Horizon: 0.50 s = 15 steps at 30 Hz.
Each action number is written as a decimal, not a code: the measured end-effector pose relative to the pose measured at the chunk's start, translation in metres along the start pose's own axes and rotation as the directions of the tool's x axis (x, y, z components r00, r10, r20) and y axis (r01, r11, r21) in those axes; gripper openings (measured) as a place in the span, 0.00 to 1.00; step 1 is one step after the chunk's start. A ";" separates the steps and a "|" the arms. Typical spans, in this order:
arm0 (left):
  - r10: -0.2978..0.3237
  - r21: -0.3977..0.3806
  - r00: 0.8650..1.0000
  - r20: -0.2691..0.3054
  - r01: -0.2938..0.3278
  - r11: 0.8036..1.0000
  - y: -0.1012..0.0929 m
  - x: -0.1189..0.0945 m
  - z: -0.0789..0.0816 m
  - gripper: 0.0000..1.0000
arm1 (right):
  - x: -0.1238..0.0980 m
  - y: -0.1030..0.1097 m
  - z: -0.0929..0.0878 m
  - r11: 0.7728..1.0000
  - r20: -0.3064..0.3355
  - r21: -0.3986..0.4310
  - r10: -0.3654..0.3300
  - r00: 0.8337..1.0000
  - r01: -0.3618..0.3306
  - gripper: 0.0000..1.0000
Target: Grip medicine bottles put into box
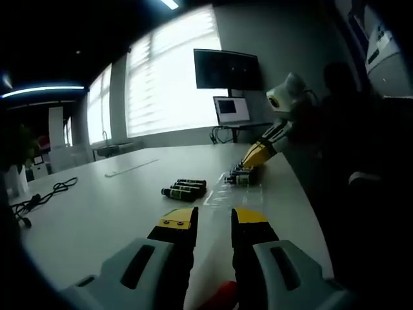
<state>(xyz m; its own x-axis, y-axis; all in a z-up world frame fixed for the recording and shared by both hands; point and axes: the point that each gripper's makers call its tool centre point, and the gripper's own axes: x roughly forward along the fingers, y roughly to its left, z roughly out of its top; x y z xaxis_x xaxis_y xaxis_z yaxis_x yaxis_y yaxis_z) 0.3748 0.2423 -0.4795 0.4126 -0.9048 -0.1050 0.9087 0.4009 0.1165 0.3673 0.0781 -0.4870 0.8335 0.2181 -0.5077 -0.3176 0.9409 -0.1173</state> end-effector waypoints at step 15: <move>0.016 -0.004 1.000 -0.005 -0.016 1.000 0.004 -0.001 -0.001 0.14 | 0.003 0.000 0.008 1.000 0.050 0.022 -0.019 0.999 0.018 0.00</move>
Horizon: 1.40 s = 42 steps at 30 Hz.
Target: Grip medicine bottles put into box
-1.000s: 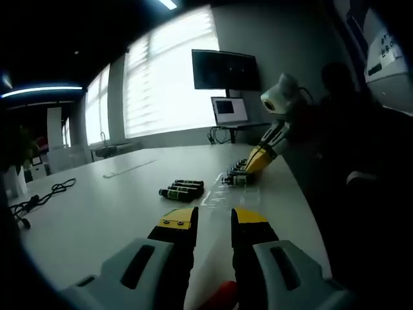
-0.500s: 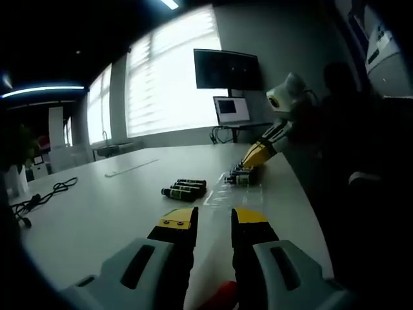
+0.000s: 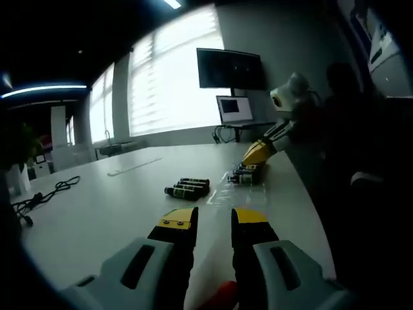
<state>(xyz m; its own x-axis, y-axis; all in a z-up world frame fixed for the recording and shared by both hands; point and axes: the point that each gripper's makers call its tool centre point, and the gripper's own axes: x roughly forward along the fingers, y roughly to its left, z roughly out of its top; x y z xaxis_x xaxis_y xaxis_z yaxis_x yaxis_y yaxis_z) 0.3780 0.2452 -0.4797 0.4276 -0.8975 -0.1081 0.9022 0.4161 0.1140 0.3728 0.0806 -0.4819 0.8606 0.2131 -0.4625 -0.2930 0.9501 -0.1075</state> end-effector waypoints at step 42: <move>0.014 -0.019 1.000 0.000 -0.014 1.000 0.004 -0.001 0.000 0.14 | 0.048 -0.011 0.039 0.998 0.044 -0.059 -0.020 0.999 0.023 0.08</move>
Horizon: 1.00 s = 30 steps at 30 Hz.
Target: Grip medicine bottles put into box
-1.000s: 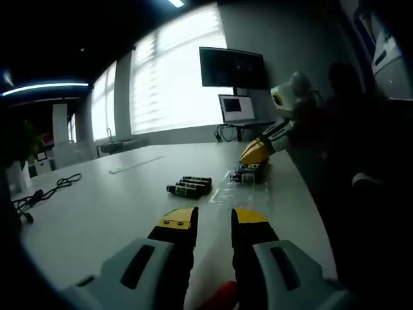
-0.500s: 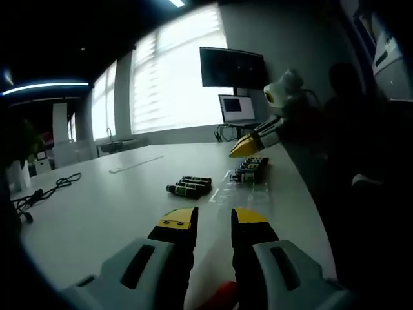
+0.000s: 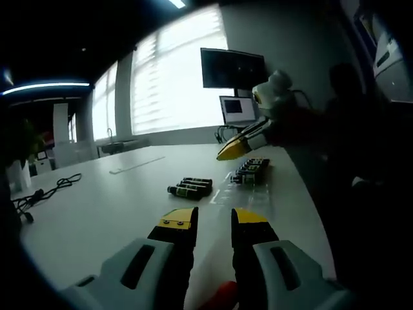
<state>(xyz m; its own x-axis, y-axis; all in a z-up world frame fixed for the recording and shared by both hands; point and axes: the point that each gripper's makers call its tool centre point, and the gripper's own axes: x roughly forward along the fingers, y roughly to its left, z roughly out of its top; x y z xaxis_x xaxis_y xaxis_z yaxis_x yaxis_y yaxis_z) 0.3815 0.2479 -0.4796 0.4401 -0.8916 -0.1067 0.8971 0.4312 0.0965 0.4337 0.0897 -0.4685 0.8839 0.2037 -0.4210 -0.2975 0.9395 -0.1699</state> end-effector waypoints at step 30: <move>-0.011 0.006 1.000 0.002 0.011 1.000 -0.003 0.000 0.001 0.14 | 0.052 -0.007 -0.020 0.998 -0.125 0.059 0.034 0.992 -0.026 0.08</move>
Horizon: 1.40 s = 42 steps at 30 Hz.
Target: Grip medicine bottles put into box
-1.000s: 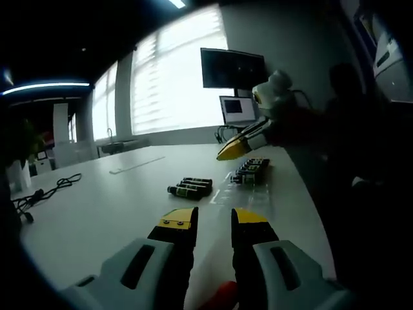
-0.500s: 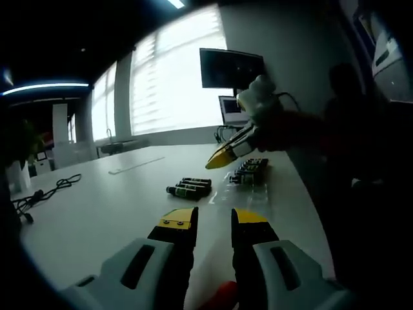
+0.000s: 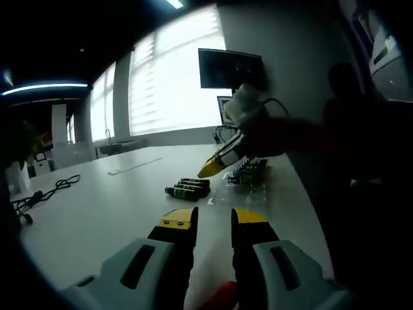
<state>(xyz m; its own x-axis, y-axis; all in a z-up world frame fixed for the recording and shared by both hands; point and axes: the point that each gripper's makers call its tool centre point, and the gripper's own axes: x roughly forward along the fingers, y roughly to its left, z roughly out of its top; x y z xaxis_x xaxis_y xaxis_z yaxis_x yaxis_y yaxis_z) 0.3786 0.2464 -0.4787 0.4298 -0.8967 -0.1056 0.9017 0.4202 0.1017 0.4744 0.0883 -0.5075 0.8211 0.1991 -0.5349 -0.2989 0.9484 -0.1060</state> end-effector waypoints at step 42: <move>0.000 -0.003 1.000 -0.002 0.000 1.000 0.001 -0.001 -0.001 0.14 | 0.018 -0.016 -0.018 1.000 -0.114 -0.025 -0.013 0.993 0.010 0.08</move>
<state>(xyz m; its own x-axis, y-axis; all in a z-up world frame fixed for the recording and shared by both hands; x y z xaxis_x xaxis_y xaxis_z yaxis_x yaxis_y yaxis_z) 0.3788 0.2475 -0.4799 0.4300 -0.8964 -0.1078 0.9018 0.4208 0.0983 0.4856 0.0720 -0.5303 0.7642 0.1577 -0.6254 -0.3031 0.9437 -0.1323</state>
